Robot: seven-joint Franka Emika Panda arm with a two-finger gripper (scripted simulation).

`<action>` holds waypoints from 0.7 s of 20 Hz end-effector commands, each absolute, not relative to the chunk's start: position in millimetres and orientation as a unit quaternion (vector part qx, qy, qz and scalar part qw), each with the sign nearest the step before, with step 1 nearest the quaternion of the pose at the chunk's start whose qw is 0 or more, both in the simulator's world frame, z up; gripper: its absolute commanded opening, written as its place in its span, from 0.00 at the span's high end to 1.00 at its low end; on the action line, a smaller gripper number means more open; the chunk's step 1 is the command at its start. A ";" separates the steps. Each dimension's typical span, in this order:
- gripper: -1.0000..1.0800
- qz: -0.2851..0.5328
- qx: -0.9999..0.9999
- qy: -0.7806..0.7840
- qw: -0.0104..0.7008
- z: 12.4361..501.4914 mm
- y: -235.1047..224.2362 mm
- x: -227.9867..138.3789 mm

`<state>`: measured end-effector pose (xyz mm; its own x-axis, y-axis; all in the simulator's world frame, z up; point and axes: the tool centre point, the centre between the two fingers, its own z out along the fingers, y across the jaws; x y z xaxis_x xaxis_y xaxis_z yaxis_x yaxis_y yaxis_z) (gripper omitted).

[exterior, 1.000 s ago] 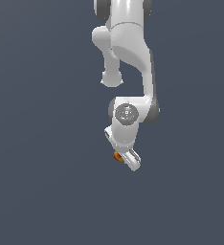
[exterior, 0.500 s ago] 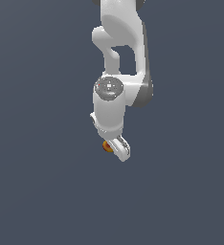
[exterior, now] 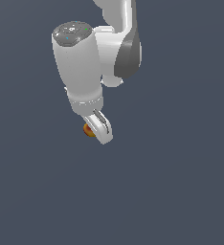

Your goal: Pick up the object and move it to a goal position.

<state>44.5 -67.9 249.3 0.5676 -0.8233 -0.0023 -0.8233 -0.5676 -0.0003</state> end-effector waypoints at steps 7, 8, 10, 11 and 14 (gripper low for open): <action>1.00 0.000 -0.885 0.465 0.000 338.2 -117.8 38.8; 1.00 0.000 -0.885 0.465 0.000 348.1 -123.5 38.3; 1.00 0.000 -0.885 0.465 0.000 367.6 -134.7 37.5; 1.00 0.000 -0.886 0.465 0.000 376.9 -139.6 37.2; 1.00 0.000 -0.886 0.465 0.000 401.8 -154.0 36.4</action>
